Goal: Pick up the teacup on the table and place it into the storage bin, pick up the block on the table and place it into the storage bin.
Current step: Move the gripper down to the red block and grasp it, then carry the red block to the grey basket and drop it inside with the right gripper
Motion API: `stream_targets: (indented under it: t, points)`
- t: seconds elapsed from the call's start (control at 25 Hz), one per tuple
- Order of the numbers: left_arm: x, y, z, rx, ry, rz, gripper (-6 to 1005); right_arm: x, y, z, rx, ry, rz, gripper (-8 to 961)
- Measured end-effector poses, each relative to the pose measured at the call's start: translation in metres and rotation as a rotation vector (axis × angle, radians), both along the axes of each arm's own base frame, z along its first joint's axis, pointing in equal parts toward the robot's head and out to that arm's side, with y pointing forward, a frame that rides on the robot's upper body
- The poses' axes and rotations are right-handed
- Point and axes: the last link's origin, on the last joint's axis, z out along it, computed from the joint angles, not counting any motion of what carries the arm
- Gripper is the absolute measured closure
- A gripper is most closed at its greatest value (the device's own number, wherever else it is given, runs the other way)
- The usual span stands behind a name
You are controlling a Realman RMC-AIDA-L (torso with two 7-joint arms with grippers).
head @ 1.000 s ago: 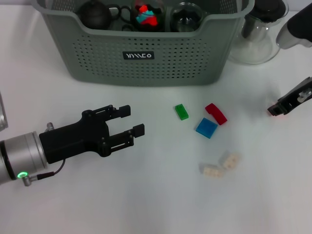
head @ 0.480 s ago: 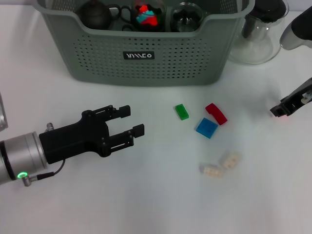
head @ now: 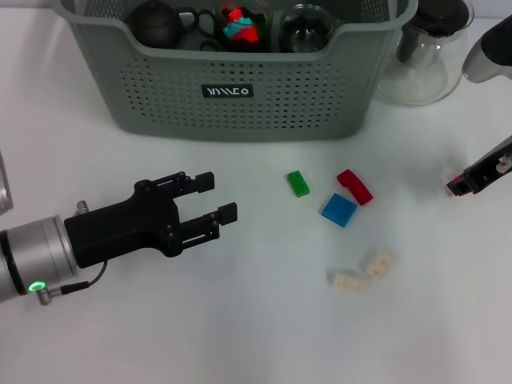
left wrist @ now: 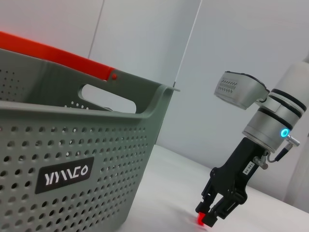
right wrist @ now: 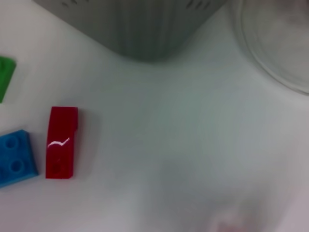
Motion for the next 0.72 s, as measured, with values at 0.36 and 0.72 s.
stream_targets:
  t: [0.36, 0.72]
  points:
    - [0.000, 0.000, 0.000, 0.000, 0.000, 0.000, 340, 0.003, 0.000, 0.000, 0.011, -0.008, -0.019, 679]
    - [0.000, -0.001, 0.001, 0.002, -0.005, 0.002, 340, -0.012, 0.002, 0.018, 0.057, 0.056, 0.005, 751]
